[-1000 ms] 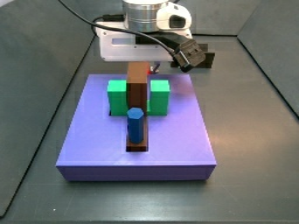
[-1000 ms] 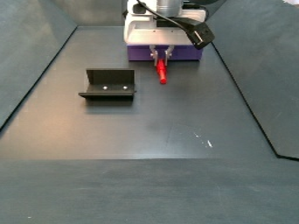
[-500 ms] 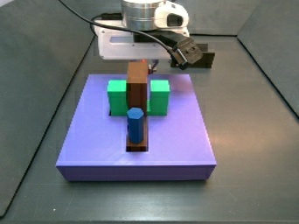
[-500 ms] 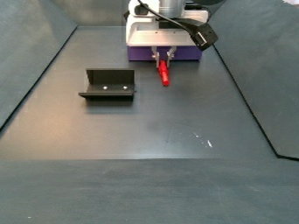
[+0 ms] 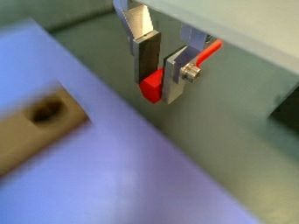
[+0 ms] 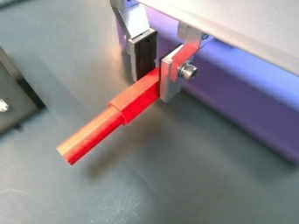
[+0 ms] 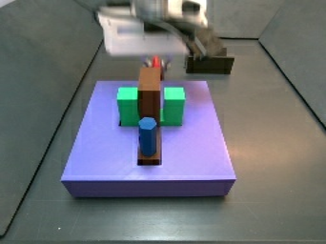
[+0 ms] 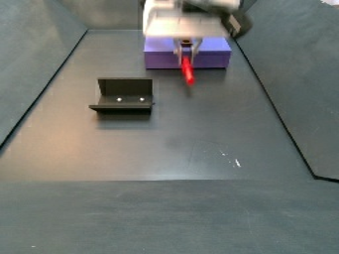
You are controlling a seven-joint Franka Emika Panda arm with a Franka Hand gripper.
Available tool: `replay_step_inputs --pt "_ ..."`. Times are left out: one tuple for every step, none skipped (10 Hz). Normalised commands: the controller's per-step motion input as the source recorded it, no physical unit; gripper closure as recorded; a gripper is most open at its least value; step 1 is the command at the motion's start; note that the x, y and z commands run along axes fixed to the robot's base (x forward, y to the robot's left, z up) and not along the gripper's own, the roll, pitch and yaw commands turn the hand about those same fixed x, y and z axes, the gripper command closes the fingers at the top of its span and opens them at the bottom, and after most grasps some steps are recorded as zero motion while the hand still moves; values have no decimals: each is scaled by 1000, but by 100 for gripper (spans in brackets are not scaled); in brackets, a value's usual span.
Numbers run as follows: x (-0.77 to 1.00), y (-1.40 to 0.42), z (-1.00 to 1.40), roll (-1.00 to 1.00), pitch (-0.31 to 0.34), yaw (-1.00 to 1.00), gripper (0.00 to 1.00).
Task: Pick up the red object. Move up. Place the red object on the fixture. Regrasp the red object. Move to above the board. Insert the red object.
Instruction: Move up, then place the red object on the fixture.
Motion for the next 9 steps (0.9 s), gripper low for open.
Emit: replay_step_inputs --pt "12 -17 293 -59 48 3 100" --pt "0 0 0 43 0 0 100" --pt "109 320 297 -420 91 -140 100" --pt "346 357 834 -814 100 -169 100" --pt "377 360 874 -786 86 -186 100" --pt "371 349 854 -809 89 -189 100" --pt "380 334 834 -829 86 -191 100" --pt "394 329 823 -837 66 -191 100" --pt "417 314 797 -857 40 -194 100"
